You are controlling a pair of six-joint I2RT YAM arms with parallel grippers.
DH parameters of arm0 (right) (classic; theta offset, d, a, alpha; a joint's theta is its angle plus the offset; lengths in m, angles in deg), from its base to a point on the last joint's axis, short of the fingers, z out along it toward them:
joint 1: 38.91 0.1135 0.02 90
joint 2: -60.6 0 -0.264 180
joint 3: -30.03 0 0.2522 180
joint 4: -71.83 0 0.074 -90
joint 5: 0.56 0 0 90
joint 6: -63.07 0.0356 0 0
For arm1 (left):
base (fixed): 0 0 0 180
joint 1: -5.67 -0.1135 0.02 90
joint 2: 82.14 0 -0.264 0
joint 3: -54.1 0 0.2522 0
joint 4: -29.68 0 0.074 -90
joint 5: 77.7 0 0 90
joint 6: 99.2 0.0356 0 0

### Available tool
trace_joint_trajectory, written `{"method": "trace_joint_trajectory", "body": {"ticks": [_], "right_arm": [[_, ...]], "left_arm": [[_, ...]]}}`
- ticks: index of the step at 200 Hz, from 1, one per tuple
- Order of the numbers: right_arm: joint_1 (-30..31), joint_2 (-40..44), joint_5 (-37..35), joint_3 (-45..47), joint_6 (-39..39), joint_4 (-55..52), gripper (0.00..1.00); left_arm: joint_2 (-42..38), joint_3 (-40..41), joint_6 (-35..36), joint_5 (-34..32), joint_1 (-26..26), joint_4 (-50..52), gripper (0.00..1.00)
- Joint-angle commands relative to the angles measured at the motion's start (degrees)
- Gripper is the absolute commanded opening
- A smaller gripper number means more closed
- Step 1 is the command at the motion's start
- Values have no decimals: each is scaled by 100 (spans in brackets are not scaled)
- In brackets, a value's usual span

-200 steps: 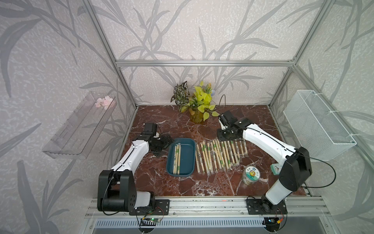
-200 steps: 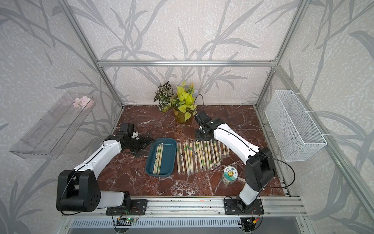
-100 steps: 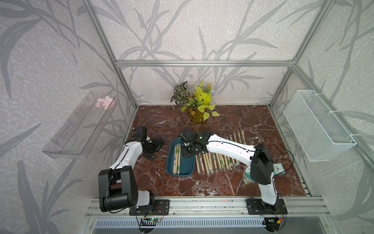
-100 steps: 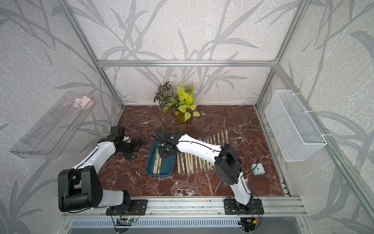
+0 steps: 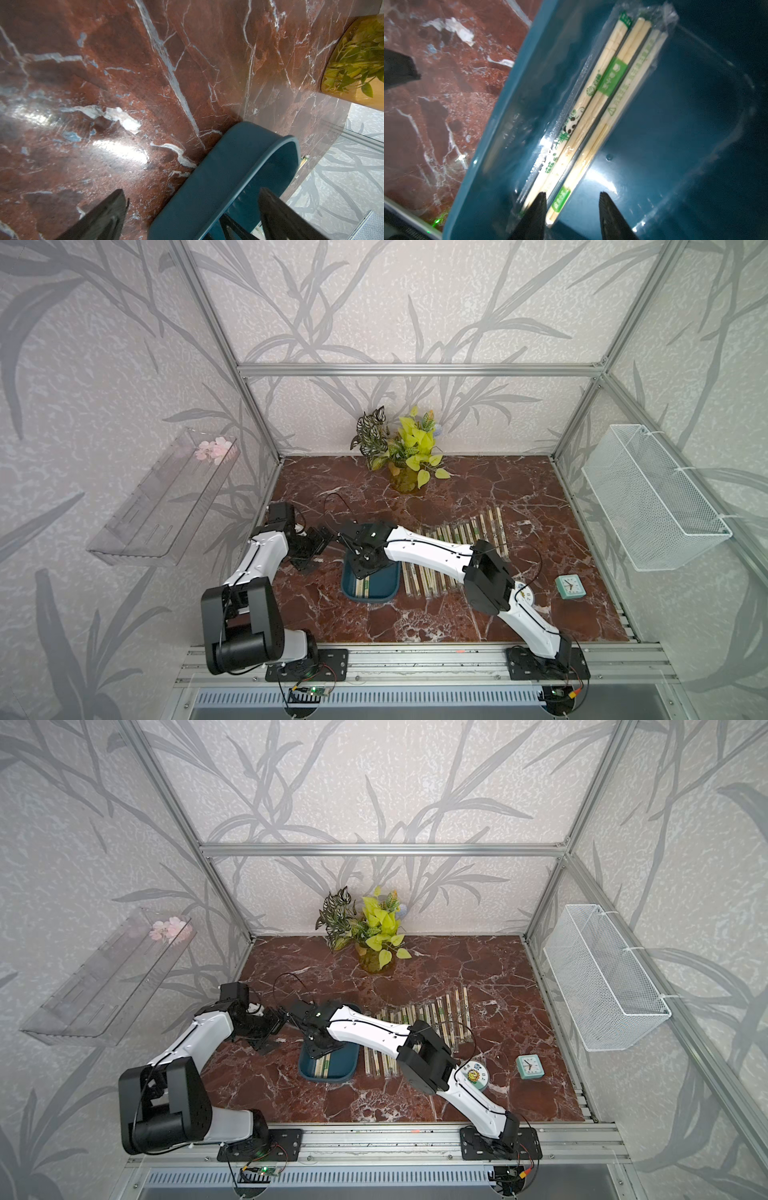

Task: Take the paired disposable chopsticks out of the storage box
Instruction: Pick up the paired disposable chopsticks from the storage box.

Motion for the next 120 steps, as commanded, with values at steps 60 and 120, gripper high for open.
{"method": "trace_joint_trajectory", "body": {"ticks": [60, 120], "right_arm": [[11, -420, -411, -472, -44, -613, 43], [-16, -970, -413, -1189, -127, -951, 43]], "left_arm": [[-137, 104, 140, 149, -98, 137, 100], [-136, 104, 149, 180, -107, 140, 100]]}}
